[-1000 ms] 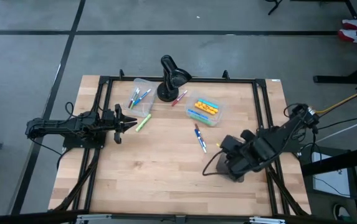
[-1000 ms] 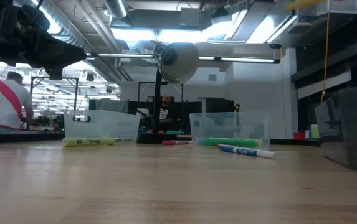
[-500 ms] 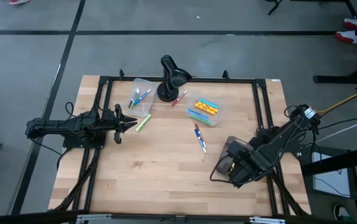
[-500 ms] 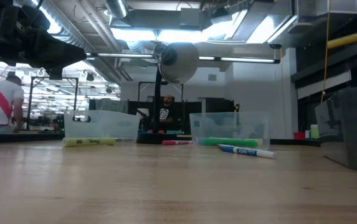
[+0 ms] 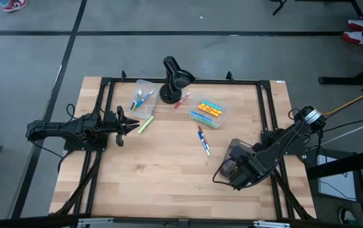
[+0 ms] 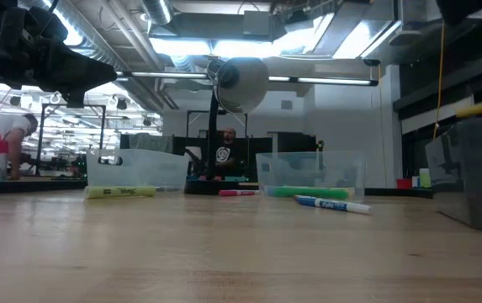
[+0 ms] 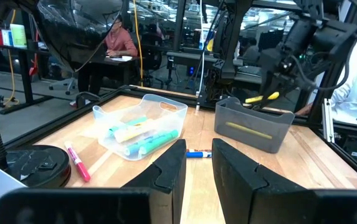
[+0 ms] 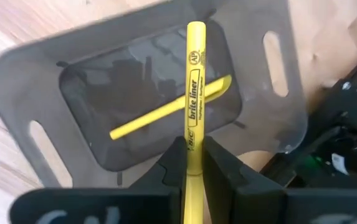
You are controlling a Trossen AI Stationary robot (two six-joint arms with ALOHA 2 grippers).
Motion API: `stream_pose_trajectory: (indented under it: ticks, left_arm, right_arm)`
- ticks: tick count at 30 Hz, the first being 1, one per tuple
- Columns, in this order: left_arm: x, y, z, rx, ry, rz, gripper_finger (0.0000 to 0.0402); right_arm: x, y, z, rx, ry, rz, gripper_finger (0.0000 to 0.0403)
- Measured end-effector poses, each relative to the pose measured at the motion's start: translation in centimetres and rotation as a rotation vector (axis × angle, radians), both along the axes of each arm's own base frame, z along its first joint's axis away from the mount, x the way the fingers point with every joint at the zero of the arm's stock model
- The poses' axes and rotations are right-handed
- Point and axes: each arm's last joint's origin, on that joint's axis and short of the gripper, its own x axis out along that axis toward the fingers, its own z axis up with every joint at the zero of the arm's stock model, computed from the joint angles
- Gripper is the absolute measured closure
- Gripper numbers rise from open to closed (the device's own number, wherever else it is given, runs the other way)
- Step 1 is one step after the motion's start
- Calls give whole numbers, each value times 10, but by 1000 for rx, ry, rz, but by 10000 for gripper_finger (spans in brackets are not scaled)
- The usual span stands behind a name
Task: Pick & Place Markers
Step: Put the yellow pen into the black bin, then put the light green highlighter pen into the right transparent bin
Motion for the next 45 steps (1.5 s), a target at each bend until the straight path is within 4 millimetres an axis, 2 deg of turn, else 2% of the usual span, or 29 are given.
stream_pose_trajectory:
  ticks: [7,22,26,37,40,42,45]
  left_arm:
    - [0,0,0,0,0,0,329]
    - [0,0,0,0,0,0,329]
    - [0,0,0,0,0,0,329]
    - [0,0,0,0,0,0,329]
    - [0,0,0,0,0,0,329]
    - [0,0,0,0,0,0,329]
    - [0,0,0,0,0,0,329]
  right_arm:
    - [-3,-3,-15,2,34,-11,361]
    - [14,-27,-17,55,69,-130,293]
    - [15,-29,-17,56,72,-119,279]
    - [22,-24,-18,112,1,-84,277]
    - [29,-23,-18,91,-77,4,276]
    - [37,-21,-17,20,-183,127,276]
    - [50,-17,-10,37,-321,305,276]
